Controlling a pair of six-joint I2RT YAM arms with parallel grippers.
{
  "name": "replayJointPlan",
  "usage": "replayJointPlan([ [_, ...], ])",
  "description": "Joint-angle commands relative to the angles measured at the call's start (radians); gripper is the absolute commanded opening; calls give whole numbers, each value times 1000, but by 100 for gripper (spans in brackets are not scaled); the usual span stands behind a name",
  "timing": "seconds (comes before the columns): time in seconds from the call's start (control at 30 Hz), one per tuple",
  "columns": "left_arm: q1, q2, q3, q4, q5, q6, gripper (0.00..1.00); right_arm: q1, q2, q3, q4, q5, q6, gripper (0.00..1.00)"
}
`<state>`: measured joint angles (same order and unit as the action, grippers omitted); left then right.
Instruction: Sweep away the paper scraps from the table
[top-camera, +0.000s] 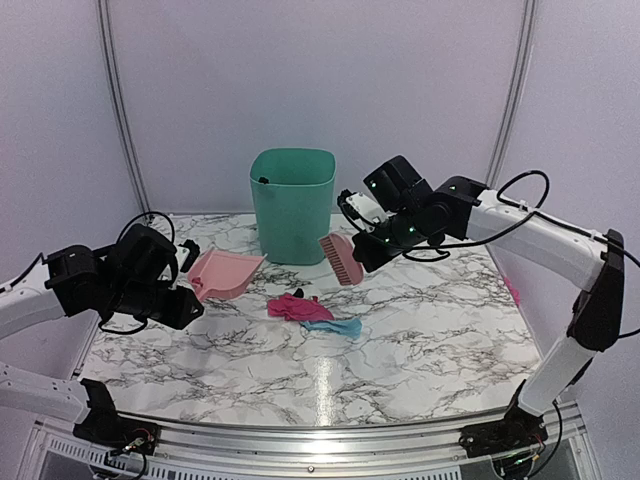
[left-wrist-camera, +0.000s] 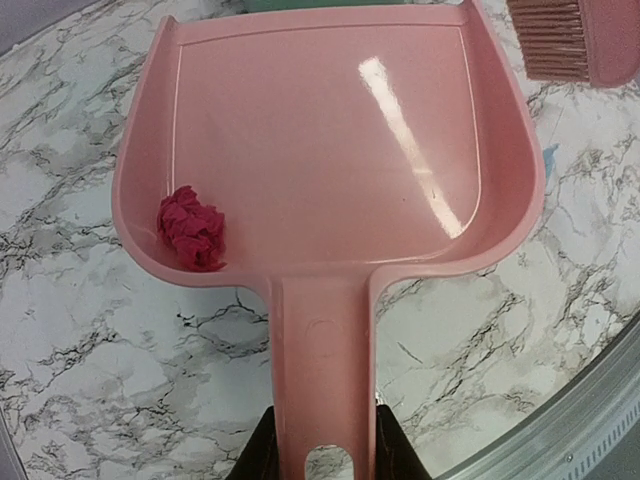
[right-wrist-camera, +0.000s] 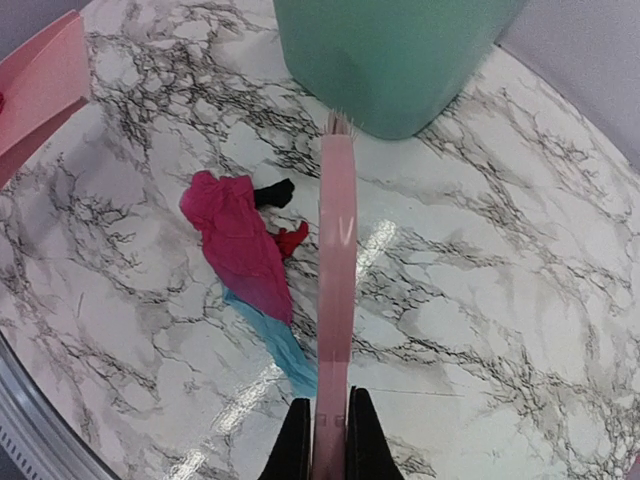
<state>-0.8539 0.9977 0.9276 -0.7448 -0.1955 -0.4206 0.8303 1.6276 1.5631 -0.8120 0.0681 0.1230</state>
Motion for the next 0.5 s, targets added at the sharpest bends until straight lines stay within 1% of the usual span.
replayJointPlan([
  [0.0,-39,85,38,-98,-45,-10,0,-10,69,60,-69,166,25,0],
  [0.13,-47,127,48,-106,-13,13,0,-10,123,85,-101,188,41,0],
  [0.23,-49,166,61,-121,19,25,0,-11,160,108,-92,166,31,0],
  [0.47,-86,266,66,-123,30,37,0,-11,229,120,64,114,-50,0],
])
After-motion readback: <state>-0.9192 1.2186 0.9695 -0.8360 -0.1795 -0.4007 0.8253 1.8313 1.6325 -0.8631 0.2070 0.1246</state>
